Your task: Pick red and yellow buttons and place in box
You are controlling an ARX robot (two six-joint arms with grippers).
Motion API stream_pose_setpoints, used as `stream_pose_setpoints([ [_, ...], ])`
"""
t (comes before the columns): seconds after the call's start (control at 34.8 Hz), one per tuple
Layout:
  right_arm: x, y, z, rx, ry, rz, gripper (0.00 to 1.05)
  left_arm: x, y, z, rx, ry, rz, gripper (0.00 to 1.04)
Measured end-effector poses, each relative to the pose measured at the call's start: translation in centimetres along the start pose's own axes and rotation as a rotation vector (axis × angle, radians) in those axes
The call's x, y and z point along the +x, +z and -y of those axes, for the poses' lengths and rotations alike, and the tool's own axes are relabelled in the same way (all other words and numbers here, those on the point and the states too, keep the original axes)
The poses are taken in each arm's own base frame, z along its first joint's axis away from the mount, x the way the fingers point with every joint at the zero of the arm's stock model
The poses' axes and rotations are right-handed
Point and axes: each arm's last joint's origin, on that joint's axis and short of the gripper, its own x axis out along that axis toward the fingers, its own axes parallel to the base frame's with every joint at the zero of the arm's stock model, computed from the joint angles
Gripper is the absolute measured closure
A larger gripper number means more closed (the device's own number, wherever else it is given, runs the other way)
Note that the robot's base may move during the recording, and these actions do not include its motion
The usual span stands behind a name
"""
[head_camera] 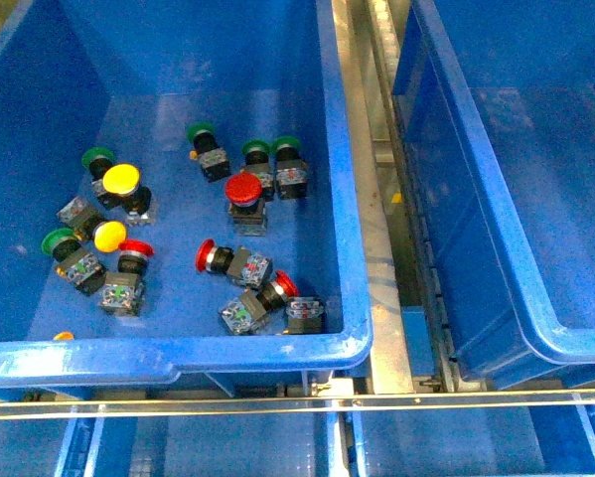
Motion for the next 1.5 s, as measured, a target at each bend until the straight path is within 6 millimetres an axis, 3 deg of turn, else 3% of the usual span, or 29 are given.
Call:
stream_pose_setpoints([
  [1.5,0.00,0.00,0.00,0.000,0.000,0.000,0.07,0.00,0.00,0.00,0.000,0.000,0.000,0.08],
])
